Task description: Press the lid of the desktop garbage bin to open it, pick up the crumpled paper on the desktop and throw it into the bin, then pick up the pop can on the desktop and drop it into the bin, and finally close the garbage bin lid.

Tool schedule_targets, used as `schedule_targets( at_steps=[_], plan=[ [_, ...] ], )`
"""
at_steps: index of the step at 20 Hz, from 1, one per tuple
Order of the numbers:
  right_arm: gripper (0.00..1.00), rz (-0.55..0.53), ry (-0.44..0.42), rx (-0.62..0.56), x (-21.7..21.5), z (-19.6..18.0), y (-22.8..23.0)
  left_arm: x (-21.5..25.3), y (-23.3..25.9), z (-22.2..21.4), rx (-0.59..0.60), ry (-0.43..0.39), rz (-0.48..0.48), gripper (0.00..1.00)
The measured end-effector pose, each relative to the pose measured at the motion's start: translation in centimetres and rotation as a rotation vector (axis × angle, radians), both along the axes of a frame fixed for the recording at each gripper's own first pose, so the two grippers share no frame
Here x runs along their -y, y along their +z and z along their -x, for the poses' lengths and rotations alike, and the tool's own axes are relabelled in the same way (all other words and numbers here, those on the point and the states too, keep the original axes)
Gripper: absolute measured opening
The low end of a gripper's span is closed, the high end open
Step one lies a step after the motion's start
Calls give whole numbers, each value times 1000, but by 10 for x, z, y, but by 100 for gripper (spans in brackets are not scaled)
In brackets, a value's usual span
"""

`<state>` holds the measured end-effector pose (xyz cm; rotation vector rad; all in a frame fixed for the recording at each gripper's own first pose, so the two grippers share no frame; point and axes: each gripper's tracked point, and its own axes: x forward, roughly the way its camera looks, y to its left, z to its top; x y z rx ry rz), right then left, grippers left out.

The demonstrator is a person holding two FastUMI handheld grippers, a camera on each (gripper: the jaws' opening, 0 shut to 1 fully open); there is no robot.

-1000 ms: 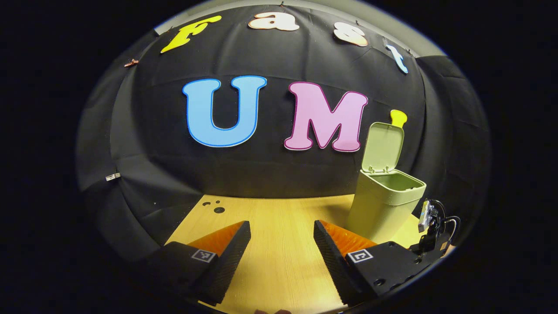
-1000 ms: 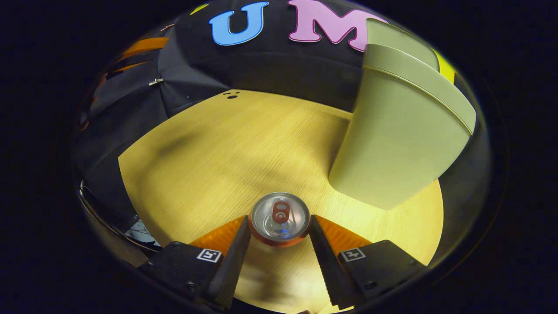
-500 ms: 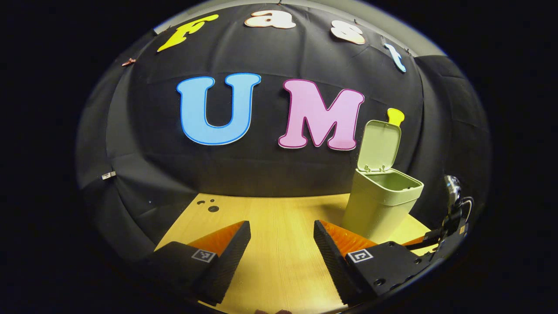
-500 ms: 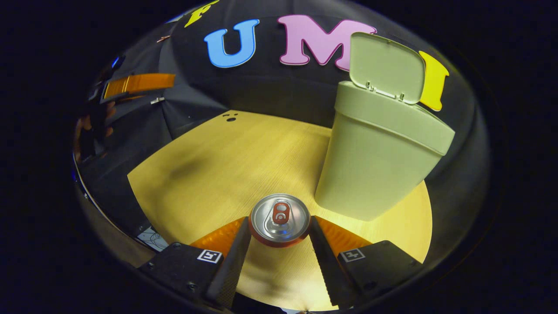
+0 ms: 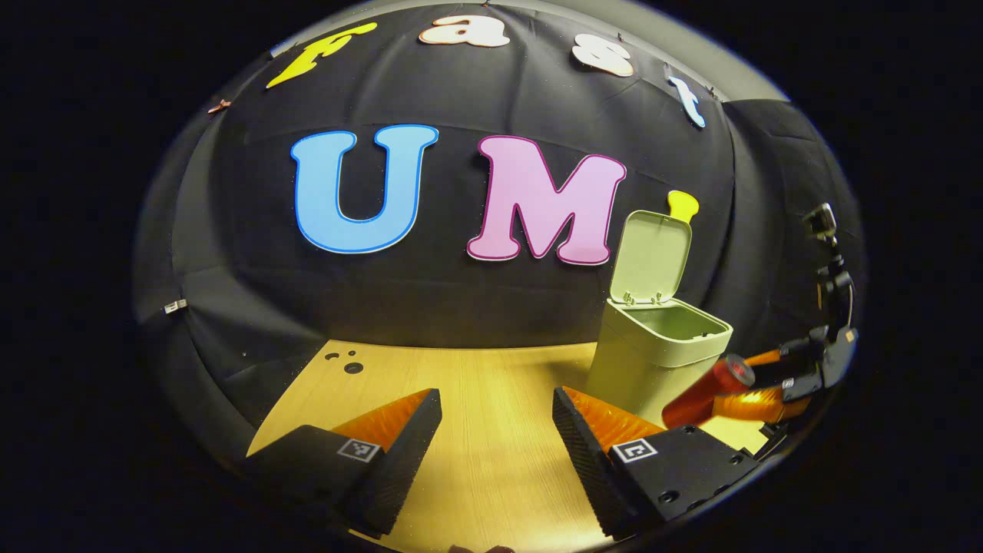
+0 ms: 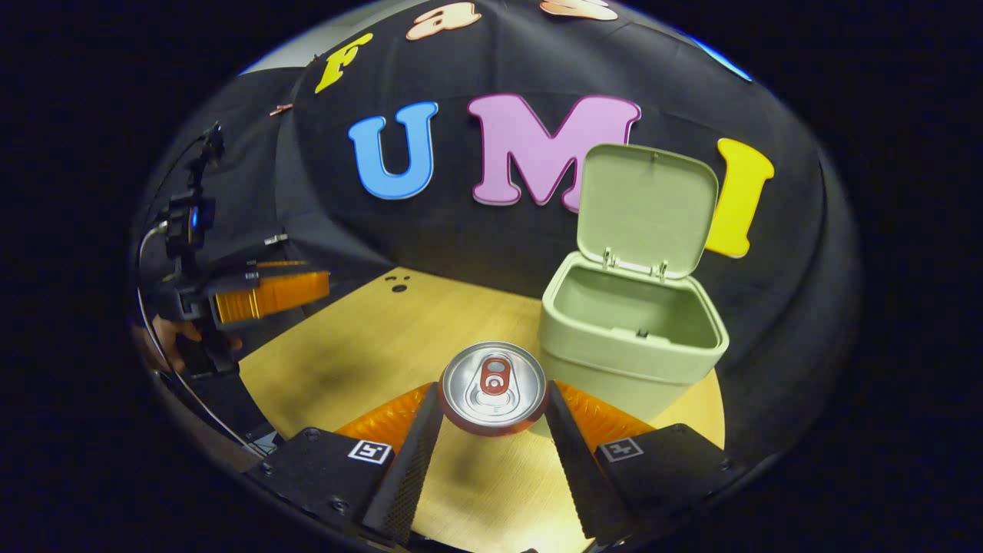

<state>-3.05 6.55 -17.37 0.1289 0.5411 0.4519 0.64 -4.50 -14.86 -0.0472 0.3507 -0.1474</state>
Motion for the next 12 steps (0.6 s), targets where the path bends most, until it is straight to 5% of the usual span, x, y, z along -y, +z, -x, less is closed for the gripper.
schedule_targets(
  at_steps=[6,12],
  plan=[
    [82,-25,-93,121,40,-61,53,-3,-6,-4,-3,3,8,94],
    [82,4,-175,85,71,-111,34,-16,-11,-3,-12,29,7,94]
  ],
)
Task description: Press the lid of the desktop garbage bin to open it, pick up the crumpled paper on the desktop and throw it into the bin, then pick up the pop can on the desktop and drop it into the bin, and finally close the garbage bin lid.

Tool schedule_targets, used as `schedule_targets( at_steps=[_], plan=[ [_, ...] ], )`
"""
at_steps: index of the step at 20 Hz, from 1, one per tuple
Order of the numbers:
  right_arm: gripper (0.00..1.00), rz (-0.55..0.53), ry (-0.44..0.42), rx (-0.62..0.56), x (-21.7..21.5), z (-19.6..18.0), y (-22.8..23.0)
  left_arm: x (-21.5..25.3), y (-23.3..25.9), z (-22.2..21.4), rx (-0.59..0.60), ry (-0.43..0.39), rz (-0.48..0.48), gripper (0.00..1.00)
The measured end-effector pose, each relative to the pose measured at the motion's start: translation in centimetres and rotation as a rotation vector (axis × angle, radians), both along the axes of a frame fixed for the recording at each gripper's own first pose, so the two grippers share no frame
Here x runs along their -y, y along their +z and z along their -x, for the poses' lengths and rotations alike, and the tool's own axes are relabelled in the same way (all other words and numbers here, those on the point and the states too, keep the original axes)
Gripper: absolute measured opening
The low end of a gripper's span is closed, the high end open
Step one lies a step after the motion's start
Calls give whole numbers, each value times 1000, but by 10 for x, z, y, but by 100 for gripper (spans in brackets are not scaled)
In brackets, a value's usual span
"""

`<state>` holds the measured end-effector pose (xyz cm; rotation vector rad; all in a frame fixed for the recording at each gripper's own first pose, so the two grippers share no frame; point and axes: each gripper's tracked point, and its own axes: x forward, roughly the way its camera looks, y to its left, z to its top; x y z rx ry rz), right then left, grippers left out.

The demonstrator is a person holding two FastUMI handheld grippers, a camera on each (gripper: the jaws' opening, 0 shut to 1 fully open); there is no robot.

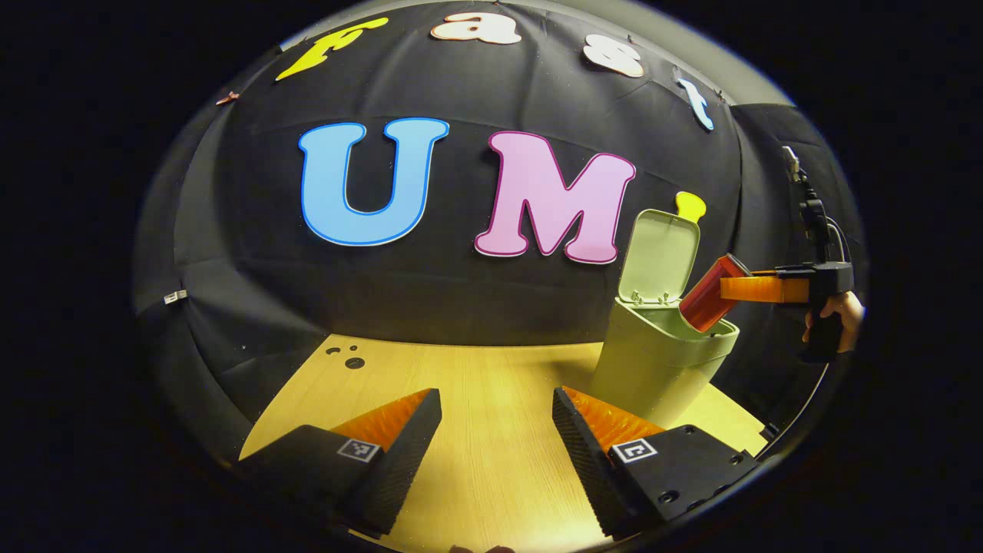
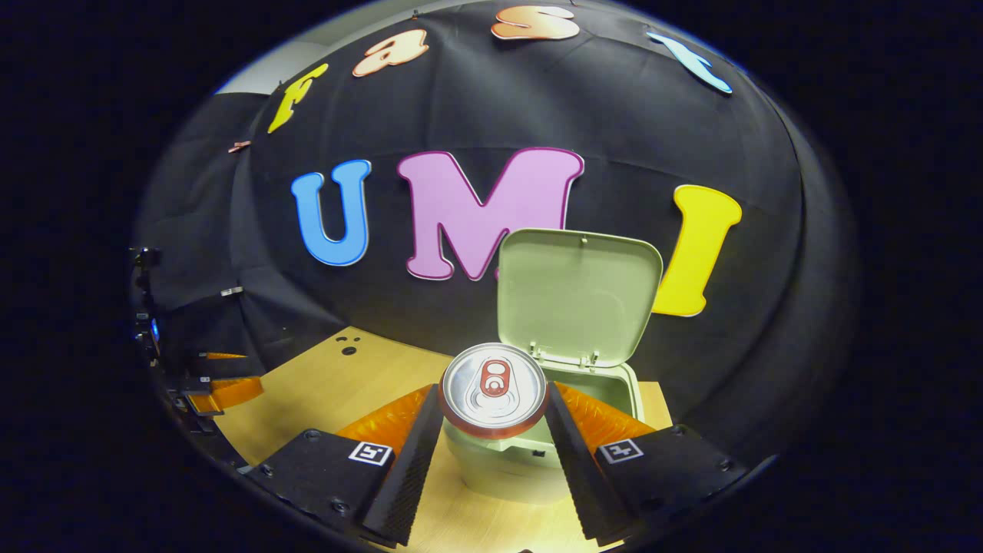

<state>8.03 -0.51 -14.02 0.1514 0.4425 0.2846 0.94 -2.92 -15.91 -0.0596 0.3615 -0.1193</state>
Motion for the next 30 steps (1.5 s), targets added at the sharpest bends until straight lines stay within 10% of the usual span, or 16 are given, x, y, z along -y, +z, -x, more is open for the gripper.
schedule_targets(
  at_steps=[15,30],
  plan=[
    [83,61,-31,-287,16,-37,-104,-13,-6,11,-22,66,3,94],
    [93,47,-49,-276,16,-36,-108,-12,-9,22,-44,74,-4,94]
  ],
)
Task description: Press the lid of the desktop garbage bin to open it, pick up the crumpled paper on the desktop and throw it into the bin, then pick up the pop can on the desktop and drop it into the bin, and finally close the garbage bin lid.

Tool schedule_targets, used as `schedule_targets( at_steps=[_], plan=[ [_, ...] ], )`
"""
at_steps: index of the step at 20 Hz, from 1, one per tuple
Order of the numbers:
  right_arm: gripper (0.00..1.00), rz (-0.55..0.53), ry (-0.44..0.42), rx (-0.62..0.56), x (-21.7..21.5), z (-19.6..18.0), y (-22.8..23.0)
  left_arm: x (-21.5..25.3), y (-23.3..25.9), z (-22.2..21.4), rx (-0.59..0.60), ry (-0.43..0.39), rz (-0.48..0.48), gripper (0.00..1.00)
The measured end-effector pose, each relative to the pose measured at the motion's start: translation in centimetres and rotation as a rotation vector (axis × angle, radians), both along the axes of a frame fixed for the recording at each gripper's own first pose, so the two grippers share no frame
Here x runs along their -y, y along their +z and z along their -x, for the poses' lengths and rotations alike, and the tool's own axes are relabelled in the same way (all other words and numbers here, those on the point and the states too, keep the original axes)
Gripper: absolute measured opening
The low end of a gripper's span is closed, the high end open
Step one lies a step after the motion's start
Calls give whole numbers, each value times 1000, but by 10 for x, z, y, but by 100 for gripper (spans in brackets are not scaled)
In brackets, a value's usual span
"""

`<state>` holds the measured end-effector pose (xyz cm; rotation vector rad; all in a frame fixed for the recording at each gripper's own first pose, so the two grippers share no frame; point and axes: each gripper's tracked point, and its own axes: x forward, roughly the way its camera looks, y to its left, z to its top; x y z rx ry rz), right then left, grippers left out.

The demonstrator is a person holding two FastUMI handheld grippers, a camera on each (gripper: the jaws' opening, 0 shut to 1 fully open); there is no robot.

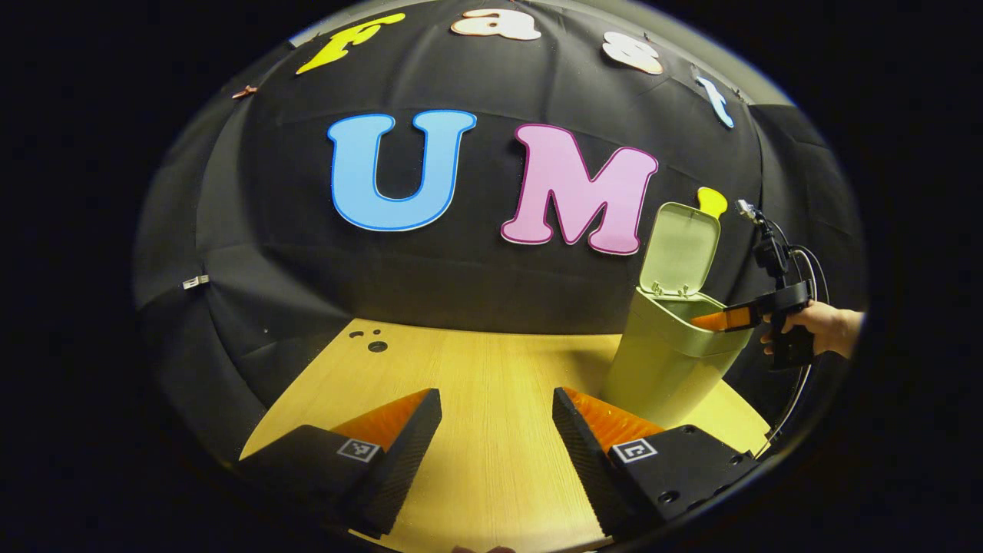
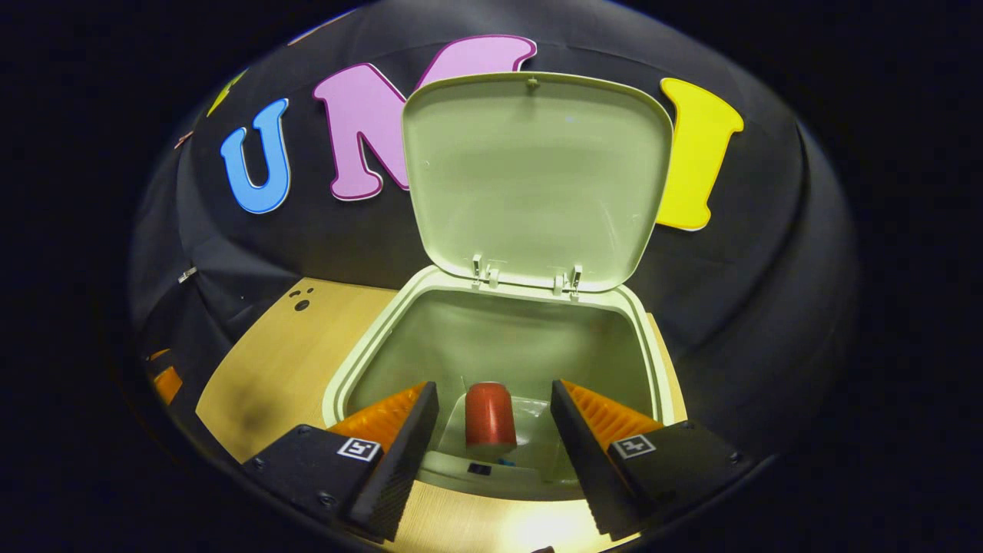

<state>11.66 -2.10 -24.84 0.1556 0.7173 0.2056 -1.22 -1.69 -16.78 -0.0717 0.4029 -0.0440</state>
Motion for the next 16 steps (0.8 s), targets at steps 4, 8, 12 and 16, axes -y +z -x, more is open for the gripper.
schedule_targets(
  at_steps=[4,8,12,16],
  plan=[
    [98,-7,-24,118,5,-9,33,-1,-1,-3,-3,-3,0,94],
    [98,-16,-66,261,18,-26,85,-1,-3,-6,-3,-6,2,94],
    [98,11,-86,354,30,-49,135,0,-4,-8,-7,-9,7,94],
    [97,-18,-110,435,34,-73,177,1,-3,-11,-3,-15,4,94]
  ],
)
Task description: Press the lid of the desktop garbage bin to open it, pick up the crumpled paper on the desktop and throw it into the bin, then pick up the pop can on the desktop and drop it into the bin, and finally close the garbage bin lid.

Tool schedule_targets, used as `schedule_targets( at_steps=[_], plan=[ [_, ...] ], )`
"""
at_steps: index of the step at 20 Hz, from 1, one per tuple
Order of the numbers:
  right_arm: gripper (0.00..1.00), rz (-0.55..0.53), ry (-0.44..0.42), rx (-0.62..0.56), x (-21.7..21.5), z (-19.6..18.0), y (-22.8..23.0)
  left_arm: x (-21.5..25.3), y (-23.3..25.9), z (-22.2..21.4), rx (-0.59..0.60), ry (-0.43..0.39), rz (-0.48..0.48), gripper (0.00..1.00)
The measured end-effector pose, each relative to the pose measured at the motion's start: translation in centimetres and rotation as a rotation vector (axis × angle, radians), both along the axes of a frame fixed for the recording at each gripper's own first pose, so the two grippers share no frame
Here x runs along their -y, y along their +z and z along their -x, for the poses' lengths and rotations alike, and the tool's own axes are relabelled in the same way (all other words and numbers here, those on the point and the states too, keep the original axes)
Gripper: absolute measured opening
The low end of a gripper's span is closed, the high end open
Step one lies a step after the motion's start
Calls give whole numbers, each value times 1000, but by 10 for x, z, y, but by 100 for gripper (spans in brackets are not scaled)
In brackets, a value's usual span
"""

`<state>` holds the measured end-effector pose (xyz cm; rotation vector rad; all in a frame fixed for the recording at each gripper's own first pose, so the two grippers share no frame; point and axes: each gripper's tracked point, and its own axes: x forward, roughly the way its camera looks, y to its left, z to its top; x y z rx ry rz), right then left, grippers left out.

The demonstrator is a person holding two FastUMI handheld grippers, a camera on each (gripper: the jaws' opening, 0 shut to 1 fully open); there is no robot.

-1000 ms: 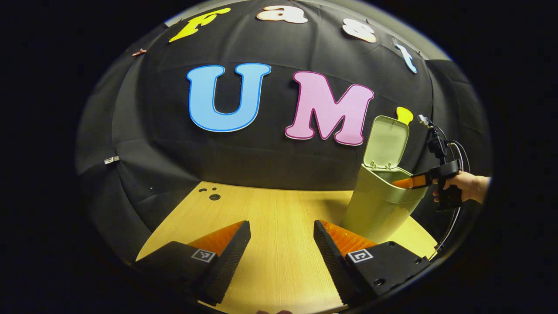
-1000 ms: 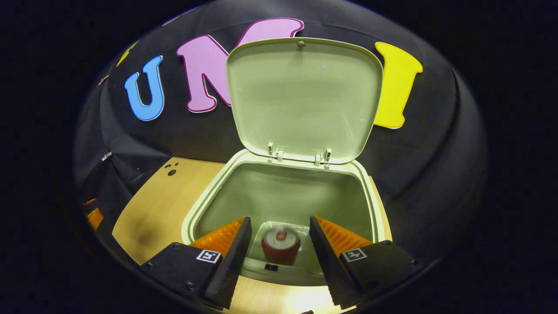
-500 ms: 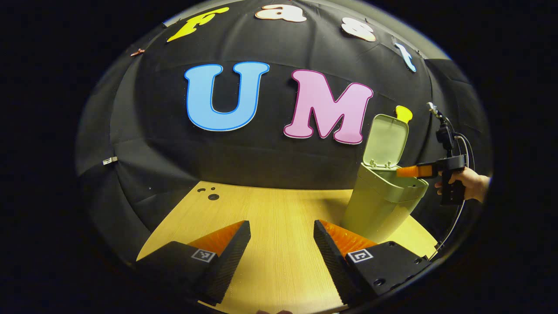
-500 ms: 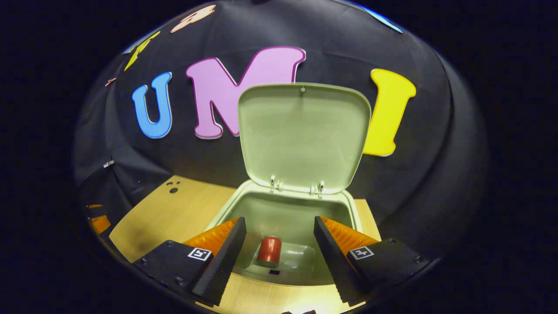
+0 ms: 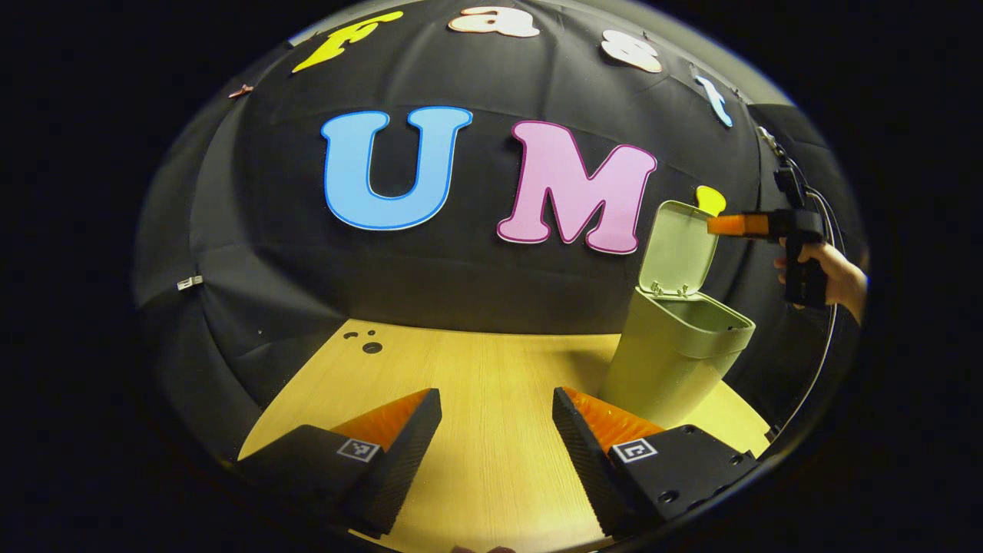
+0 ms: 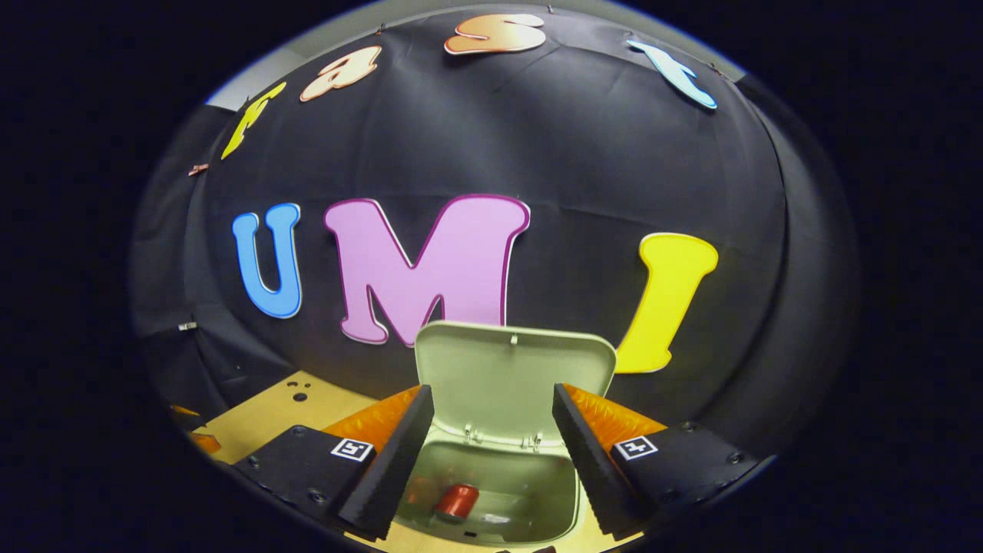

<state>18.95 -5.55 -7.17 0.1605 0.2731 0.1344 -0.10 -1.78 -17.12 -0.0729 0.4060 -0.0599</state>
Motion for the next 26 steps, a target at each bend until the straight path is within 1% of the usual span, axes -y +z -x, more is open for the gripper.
schedule_targets(
  at_steps=[4,8,11,13,15,17,18,19,20,21,26],
  plan=[
    [97,-39,-38,64,6,-26,26,-2,1,0,2,4,-11,94],
    [97,-48,-69,111,9,-53,35,-7,3,2,0,25,-24,94],
    [97,-62,-71,122,5,-69,35,-12,3,7,-7,64,-31,94],
    [97,-67,-77,122,6,-81,35,-12,2,12,-11,72,-38,94],
    [97,-56,-84,95,10,-88,26,-11,2,13,-12,80,-38,94],
    [97,-37,-71,50,9,-85,10,-8,2,12,-12,71,-35,94],
    [97,-51,-58,50,7,-82,11,-6,3,13,-10,64,-36,94],
    [99,-51,-63,46,8,-79,12,-3,5,12,-7,54,-35,94],
    [97,-49,-52,38,8,-74,10,-3,4,11,-6,48,-34,94],
    [98,-49,-49,37,7,-69,10,-1,4,10,-6,42,-33,94],
    [98,-34,-30,23,3,-29,6,3,1,12,-5,13,-25,94]
  ],
)
